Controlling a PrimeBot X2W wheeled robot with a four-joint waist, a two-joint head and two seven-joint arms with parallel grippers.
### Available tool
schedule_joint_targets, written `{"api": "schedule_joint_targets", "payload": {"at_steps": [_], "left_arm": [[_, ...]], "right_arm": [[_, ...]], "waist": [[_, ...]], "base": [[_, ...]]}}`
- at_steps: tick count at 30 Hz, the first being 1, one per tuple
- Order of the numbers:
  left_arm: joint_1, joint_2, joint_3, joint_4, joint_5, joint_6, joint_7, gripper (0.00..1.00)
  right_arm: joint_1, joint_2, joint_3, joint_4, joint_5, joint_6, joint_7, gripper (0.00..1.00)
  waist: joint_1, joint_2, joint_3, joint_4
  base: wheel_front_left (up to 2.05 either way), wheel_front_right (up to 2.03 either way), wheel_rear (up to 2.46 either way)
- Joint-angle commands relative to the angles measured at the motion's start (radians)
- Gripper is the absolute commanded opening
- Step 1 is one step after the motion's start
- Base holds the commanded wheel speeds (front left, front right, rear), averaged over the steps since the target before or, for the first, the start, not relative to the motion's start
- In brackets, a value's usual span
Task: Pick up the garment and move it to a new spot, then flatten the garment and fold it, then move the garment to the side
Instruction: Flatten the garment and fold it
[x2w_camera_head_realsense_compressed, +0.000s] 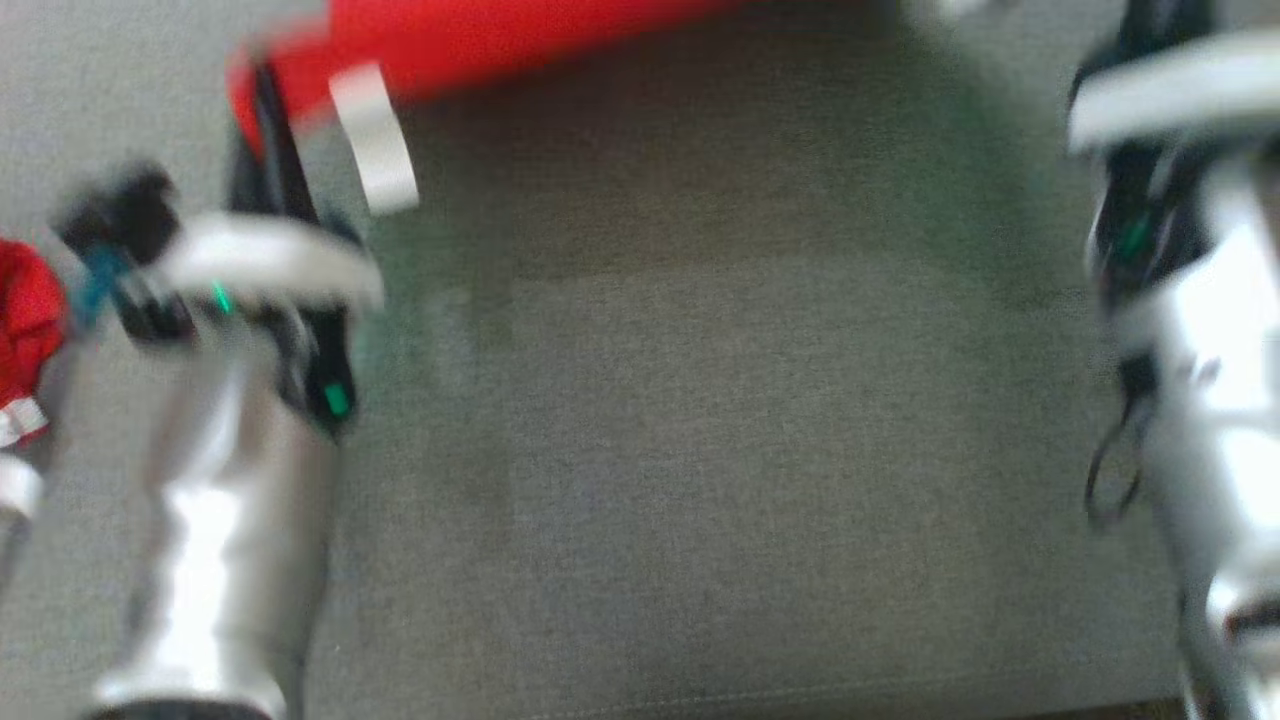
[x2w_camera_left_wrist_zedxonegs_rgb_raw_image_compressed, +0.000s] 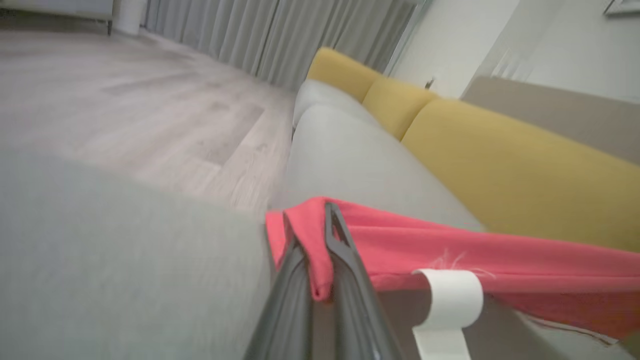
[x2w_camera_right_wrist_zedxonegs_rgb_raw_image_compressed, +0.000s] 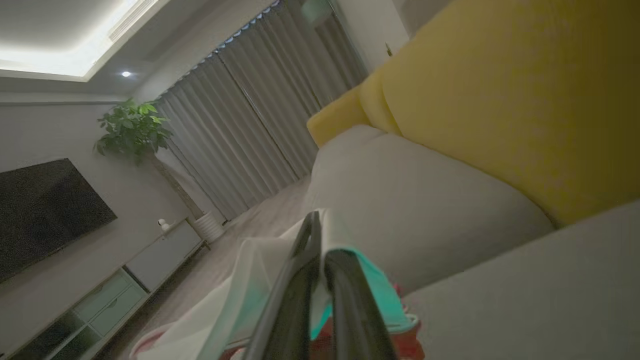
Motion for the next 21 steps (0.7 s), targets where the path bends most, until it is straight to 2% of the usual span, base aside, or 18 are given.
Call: {"api": "schedule_joint_targets", "payload": {"at_steps": [1, 3, 8, 12, 21], "left_arm": [[0.034, 0.021, 0.022, 0.0, 0.005, -0.003, -0.005, 0.0], [0.115, 0.004, -0.009, 0.021, 0.005, -0.004, -0.005, 0.0], [0.285, -0.02, 0.046, 0.035, -0.056, -0.004, -0.005, 0.0], [0.39, -0.026, 0.096, 0.017, -0.069, -0.004, -0.005, 0.0], [0.589, -0.027, 0.101, -0.059, -0.162, -0.004, -0.005, 0.0]], "right_arm": [[0.043, 0.0, 0.025, -0.058, 0.029, 0.003, -0.011, 0.0], [0.153, 0.0, 0.044, -0.075, 0.073, 0.003, -0.011, 0.0], [0.36, 0.004, 0.099, -0.13, 0.159, 0.003, -0.011, 0.0], [0.489, 0.003, 0.137, -0.171, 0.202, 0.003, -0.011, 0.0], [0.722, 0.003, 0.189, -0.226, 0.27, 0.003, -0.011, 0.0]], "waist": [[-0.0002, 0.0001, -0.01, -0.009], [-0.0002, 0.0001, -0.024, -0.02], [-0.0002, 0.0001, -0.069, -0.05], [-0.0002, 0.0001, -0.112, -0.074], [-0.0002, 0.0001, -0.226, -0.115]], "base": [[0.0, 0.0, 0.0], [0.0, 0.0, 0.0], [0.0, 0.0, 0.0], [0.0, 0.0, 0.0], [0.0, 0.0, 0.0]]}}
